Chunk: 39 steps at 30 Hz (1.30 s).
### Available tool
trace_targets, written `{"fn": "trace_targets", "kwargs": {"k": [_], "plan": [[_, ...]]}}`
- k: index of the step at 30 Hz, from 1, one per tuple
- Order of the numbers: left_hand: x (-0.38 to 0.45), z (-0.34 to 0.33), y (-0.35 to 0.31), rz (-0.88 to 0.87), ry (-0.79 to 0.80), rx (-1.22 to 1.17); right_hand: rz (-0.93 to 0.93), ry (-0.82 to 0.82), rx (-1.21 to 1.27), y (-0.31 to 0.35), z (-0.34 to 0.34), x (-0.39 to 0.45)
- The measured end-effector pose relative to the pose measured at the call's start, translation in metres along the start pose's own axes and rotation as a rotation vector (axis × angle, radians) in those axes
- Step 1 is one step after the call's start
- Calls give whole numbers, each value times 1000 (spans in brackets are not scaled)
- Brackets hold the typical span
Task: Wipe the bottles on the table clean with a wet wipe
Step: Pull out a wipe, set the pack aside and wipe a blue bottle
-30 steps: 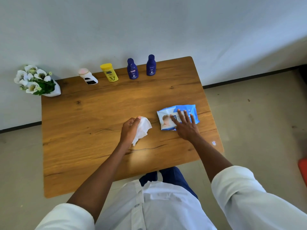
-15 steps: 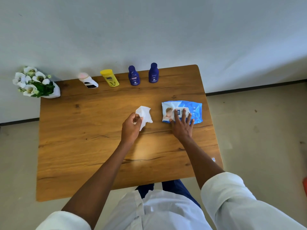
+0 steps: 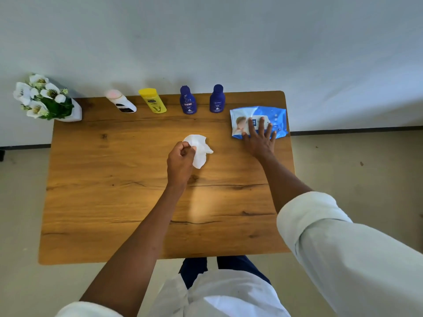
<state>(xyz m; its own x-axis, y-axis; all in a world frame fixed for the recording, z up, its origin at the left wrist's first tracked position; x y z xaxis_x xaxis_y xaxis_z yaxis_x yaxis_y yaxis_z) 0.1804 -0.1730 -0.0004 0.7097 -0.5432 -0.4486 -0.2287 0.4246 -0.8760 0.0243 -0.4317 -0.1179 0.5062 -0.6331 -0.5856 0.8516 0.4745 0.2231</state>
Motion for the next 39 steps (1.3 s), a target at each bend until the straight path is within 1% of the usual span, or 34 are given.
{"fn": "trace_targets", "kwargs": {"k": [7,13,17,19,21,23,24,26,27,29,31,33,36,37,39], "plan": [[10,-6,-1,-37,-25,-59,-7,23,51,7,32,48],[13,-9,0,-19,-57,-91,28,30,26,14,49,68],[16,-11,-2,-4,-75,-79,35,33,19,14,49,74],[17,-11,-1,4,-75,-79,38,-50,32,14,54,70],[15,-7,-1,9,-76,-78,50,-197,75,21,66,56],[12,-4,0,17,-75,-76,66,-315,193,26,70,38],[10,0,2,26,-70,-76,88,-346,273,30,69,27],[5,3,8,42,-57,-92,166,-357,433,33,56,5],[1,8,10,53,-50,-98,198,-327,541,36,46,-10],[-7,14,19,86,-44,-106,210,-216,732,36,16,-35],[-14,20,27,110,-24,-117,223,-97,843,43,-11,-60],[-27,37,29,112,-13,-143,249,50,965,70,-41,-88],[-41,56,29,101,5,-167,260,256,1071,114,-68,-129],[-41,54,31,100,21,-168,262,295,1089,122,-70,-138],[-53,79,30,80,41,-172,280,338,1151,159,-75,-167]]}}
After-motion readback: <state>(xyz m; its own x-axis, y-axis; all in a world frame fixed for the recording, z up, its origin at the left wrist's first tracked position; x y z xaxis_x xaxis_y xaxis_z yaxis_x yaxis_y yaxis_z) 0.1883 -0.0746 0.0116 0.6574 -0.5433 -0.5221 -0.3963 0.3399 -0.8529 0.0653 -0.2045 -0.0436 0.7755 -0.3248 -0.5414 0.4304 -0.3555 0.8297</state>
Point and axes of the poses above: each hand's wrist, its own x-axis towards the middle knuckle, its own z-axis out of the back of the hand, y = z × x, the point moved 9 cm from there along x, towards the middle knuckle, and after that the axes turned 9 degrees about y, right-handed, at the moved point
